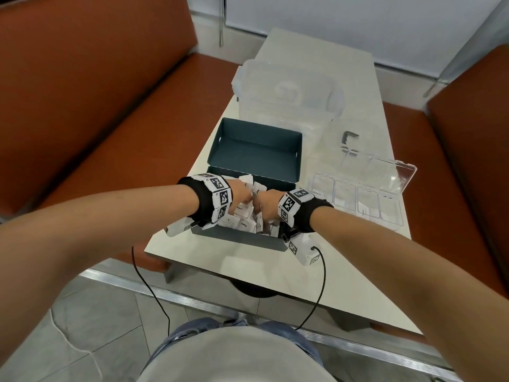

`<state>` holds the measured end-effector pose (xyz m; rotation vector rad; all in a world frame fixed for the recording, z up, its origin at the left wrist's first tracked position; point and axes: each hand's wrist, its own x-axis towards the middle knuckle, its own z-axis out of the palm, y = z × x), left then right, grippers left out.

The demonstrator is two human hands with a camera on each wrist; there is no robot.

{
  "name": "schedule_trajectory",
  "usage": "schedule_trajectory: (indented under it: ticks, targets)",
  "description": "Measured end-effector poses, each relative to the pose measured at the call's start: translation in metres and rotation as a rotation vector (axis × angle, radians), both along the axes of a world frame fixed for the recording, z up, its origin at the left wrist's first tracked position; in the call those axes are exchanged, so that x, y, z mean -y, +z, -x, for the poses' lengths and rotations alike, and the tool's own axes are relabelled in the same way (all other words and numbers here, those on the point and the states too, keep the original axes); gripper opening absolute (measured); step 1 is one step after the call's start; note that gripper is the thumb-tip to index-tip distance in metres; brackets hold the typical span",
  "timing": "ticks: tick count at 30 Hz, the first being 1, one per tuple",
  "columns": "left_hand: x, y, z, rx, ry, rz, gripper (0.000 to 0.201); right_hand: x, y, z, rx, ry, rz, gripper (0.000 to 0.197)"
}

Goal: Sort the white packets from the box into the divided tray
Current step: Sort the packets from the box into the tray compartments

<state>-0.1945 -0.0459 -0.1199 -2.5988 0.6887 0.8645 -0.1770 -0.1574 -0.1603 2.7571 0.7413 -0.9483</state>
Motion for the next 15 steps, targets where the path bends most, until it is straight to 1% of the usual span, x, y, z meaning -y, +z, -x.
schedule_trajectory:
  ticks: [2,3,6,7,9,12,15]
  targets:
    - [-0.006,0.0,-0.001,0.04,-0.012,0.046,0.046,0.0,0.0,-0.001,0.003,-0.012,-0.028,0.03]
    - [-0.008,-0.001,-0.002,0.064,-0.004,0.069,0.045,0.0,0.001,-0.001,0.007,-0.025,-0.053,0.027]
    - [-0.015,-0.001,-0.004,0.116,0.039,0.106,0.05,0.002,0.006,-0.003,0.009,-0.017,-0.094,0.021]
    - [-0.017,-0.001,-0.005,0.13,0.053,0.126,0.045,0.004,0.008,-0.004,0.014,-0.02,-0.113,0.017]
    - [-0.02,0.0,-0.006,0.162,0.079,0.177,0.033,0.009,0.012,-0.007,0.017,-0.037,-0.164,0.018]
    - [-0.026,0.004,-0.008,0.225,0.122,0.281,0.036,0.019,0.021,-0.012,0.006,-0.042,-0.218,0.015]
    - [-0.033,0.009,-0.011,0.28,0.168,0.393,0.038,0.03,0.029,-0.017,-0.023,-0.146,-0.355,0.015]
